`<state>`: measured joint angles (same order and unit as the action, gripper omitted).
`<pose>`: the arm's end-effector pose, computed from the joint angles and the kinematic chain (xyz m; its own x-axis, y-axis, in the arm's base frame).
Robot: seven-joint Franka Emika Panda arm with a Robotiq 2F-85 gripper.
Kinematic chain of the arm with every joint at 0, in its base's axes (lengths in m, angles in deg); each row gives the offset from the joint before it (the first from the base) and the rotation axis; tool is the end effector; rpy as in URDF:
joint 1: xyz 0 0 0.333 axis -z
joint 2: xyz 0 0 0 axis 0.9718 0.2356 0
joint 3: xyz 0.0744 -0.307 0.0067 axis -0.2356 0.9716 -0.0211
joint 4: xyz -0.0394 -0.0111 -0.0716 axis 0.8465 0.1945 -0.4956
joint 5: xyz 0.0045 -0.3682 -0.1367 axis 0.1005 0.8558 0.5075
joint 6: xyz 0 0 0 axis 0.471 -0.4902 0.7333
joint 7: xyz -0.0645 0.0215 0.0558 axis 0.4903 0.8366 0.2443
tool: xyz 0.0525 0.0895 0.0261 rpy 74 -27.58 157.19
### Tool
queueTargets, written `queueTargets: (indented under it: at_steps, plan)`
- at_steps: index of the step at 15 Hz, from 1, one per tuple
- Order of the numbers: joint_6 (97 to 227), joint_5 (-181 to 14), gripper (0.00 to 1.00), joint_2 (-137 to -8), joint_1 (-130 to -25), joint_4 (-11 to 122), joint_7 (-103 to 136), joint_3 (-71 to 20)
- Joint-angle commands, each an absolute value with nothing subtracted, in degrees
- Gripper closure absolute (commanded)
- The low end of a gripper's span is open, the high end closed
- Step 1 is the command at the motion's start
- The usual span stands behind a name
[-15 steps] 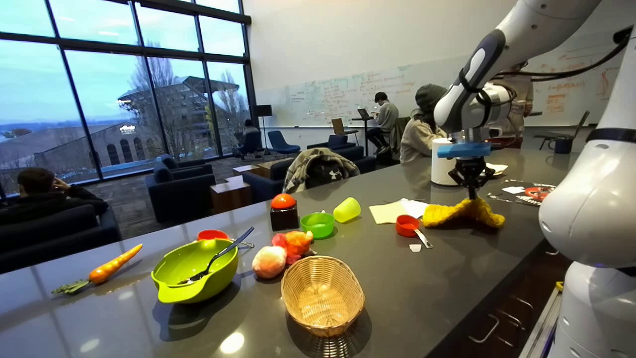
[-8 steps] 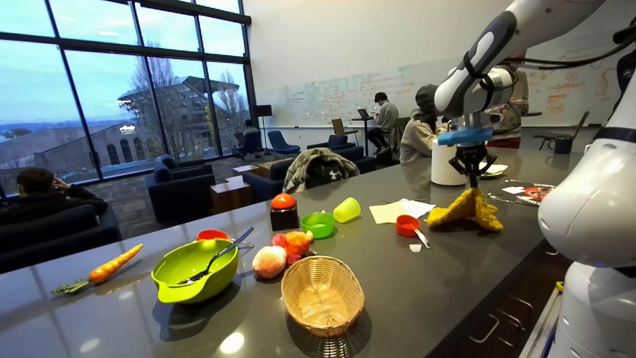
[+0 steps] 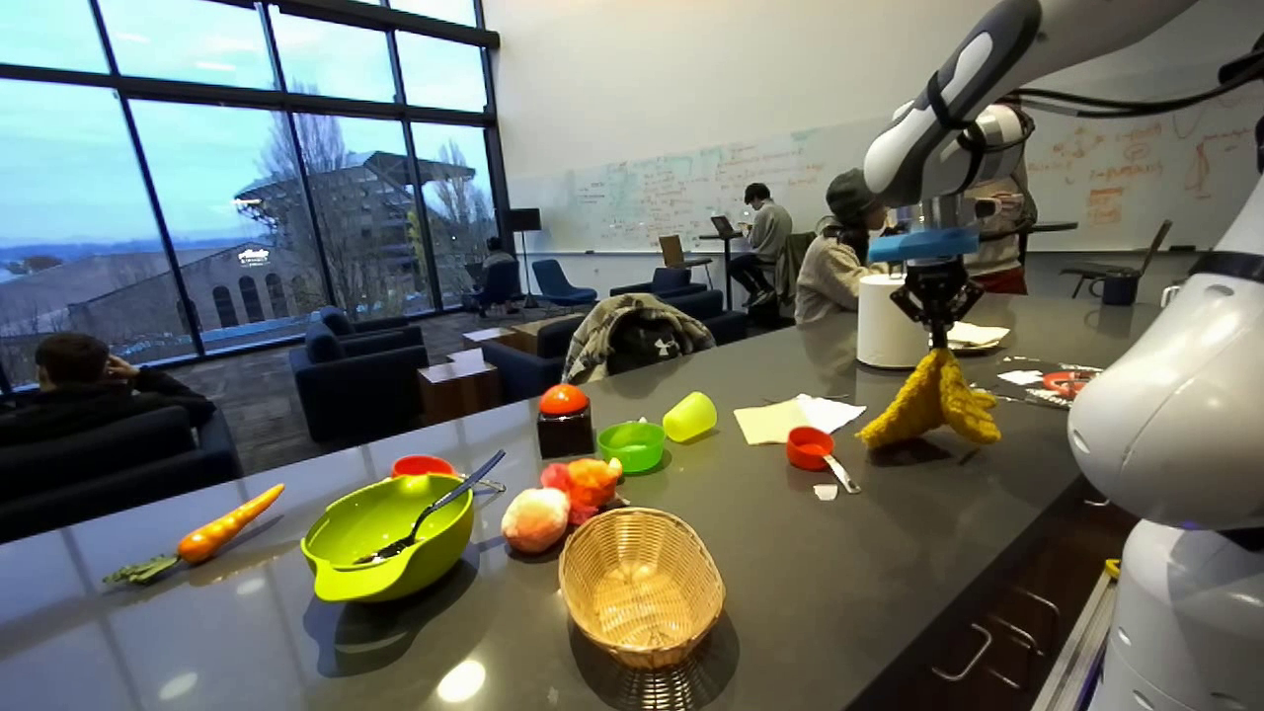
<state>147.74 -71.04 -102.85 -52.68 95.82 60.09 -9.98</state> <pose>0.3318 -0.3371 0.4352 0.1288 -0.9845 0.1191 -0.9884 -0.1177 0.0957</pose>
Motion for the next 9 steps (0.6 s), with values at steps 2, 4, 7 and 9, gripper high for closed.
queueTargets:
  at_steps: [2,4,7,9]
  plan:
    - [146.16,-69.41,0.99,-105.24,-51.27,94.54,60.38,-11.46]
    - [145.79,-68.57,0.99,-106.7,-50.98,94.07,60.68,-11.93]
    - [144.24,-67.0,0.99,-108.91,-50.86,93.23,60.29,-13.04]
    - [142.38,-67.35,0.99,-110.76,-51.52,93.26,58.93,-14.02]
